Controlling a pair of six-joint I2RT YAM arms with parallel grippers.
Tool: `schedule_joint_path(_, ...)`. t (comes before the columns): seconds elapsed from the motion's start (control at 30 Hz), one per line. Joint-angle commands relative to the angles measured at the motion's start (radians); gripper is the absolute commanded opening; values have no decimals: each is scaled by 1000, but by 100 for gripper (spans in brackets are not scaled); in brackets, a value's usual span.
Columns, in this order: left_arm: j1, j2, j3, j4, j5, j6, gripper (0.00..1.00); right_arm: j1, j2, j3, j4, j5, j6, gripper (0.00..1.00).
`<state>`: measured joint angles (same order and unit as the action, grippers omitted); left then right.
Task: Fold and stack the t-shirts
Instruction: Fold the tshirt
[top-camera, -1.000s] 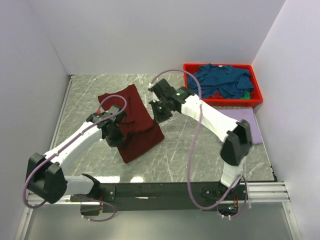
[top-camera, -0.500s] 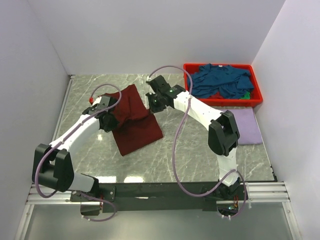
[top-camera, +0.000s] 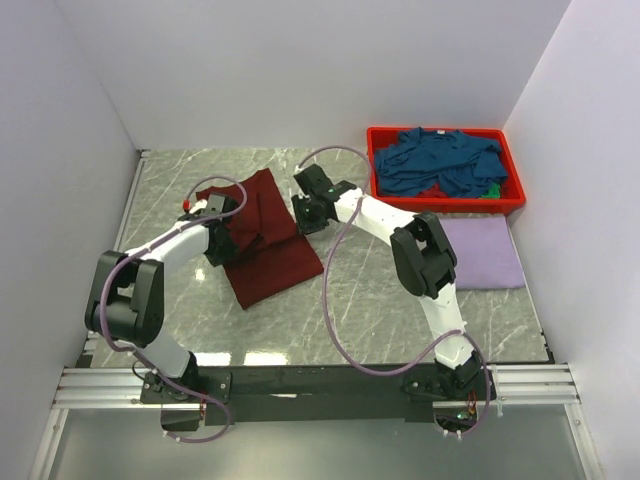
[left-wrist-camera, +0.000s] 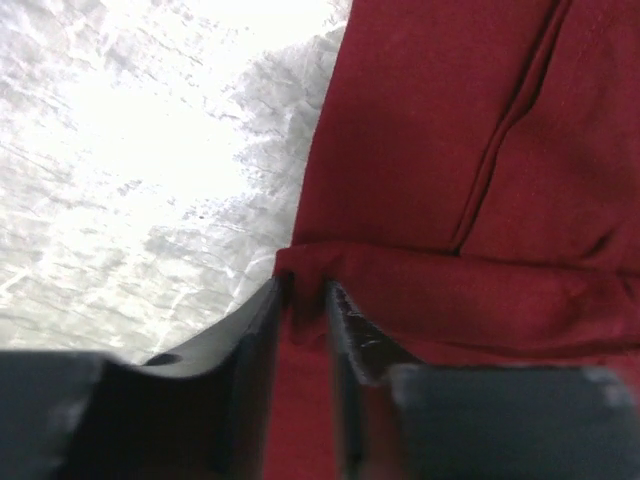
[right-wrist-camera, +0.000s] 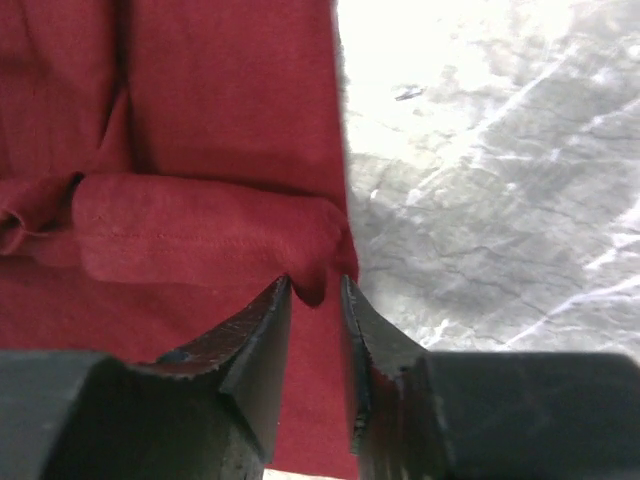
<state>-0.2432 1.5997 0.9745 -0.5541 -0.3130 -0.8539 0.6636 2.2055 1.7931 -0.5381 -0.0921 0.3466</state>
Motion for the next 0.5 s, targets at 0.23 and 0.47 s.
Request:
schedule_joint_path(0.23,-73,-263,-5,-32,-58,-31,58,-1,-259,-241,248,-81,98,35)
schedule_joint_path(0.47,-267,-252,-120,103,80,-73,37,37,-195,-308,394,-248,132,28)
